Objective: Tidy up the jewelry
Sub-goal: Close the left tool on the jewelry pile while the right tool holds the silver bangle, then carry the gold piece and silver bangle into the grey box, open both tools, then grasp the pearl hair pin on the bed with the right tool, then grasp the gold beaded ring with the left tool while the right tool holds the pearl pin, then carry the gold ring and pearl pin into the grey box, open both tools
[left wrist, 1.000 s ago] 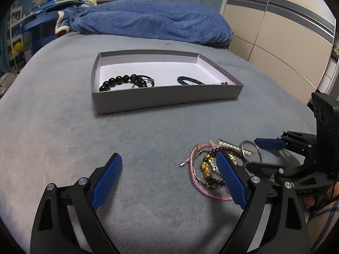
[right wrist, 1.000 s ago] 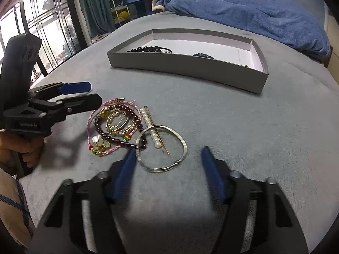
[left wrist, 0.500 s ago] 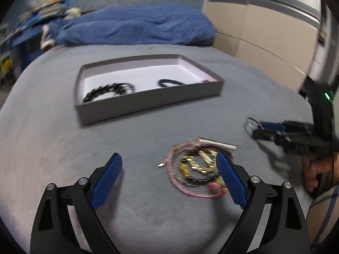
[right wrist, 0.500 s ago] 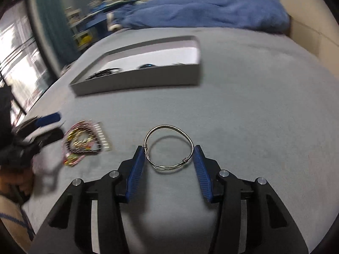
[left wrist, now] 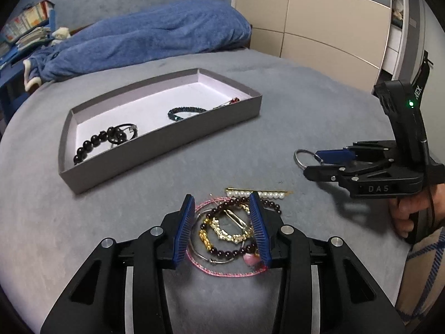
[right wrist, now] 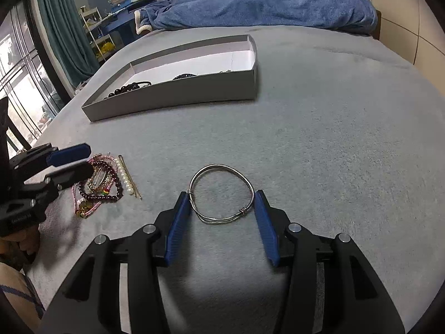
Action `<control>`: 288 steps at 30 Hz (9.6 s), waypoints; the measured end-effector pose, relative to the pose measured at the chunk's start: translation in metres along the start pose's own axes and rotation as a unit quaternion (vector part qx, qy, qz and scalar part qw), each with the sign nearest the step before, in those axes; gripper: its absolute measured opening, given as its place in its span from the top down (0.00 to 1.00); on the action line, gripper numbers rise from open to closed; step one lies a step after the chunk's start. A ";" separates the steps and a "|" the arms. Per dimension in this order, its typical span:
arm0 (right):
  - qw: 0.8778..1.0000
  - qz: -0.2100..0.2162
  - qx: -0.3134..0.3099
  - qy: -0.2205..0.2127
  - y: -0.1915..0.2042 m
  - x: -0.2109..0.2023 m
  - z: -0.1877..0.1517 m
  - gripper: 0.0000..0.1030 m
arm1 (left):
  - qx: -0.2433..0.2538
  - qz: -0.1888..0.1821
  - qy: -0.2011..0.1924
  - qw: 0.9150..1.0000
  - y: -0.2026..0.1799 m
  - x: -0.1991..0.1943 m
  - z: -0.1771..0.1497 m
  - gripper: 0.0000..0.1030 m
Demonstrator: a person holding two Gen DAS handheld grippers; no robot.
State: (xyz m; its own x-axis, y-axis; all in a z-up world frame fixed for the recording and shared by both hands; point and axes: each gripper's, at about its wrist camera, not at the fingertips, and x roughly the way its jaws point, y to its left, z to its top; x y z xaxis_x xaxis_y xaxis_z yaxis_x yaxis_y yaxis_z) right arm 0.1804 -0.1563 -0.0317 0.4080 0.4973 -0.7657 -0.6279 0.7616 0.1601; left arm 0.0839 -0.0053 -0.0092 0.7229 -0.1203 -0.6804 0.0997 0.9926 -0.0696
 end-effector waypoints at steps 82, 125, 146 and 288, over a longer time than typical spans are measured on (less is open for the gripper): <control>0.999 0.023 0.017 -0.029 -0.010 -0.016 0.002 0.54 | -0.019 -0.025 -0.046 0.998 0.008 -0.053 0.020 0.94; 0.995 0.048 -0.090 0.017 0.084 0.105 0.146 0.54 | -0.160 0.108 -0.048 0.980 0.141 0.020 0.060 0.94; 0.992 0.068 -0.083 -0.061 0.056 0.021 0.085 0.35 | -0.103 0.095 -0.063 0.988 0.077 -0.021 0.024 0.26; 0.993 0.079 -0.073 -0.054 0.045 0.034 0.135 0.92 | -0.078 0.087 -0.071 0.991 0.091 0.004 0.079 0.59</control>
State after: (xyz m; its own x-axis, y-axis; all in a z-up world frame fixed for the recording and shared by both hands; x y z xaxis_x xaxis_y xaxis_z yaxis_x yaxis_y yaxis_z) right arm 0.2558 -0.0493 0.0340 0.3601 0.6540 -0.6653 -0.7766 0.6053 0.1746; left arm 0.1496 0.0836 0.0396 0.8101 0.0625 -0.5829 -0.1337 0.9878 -0.0799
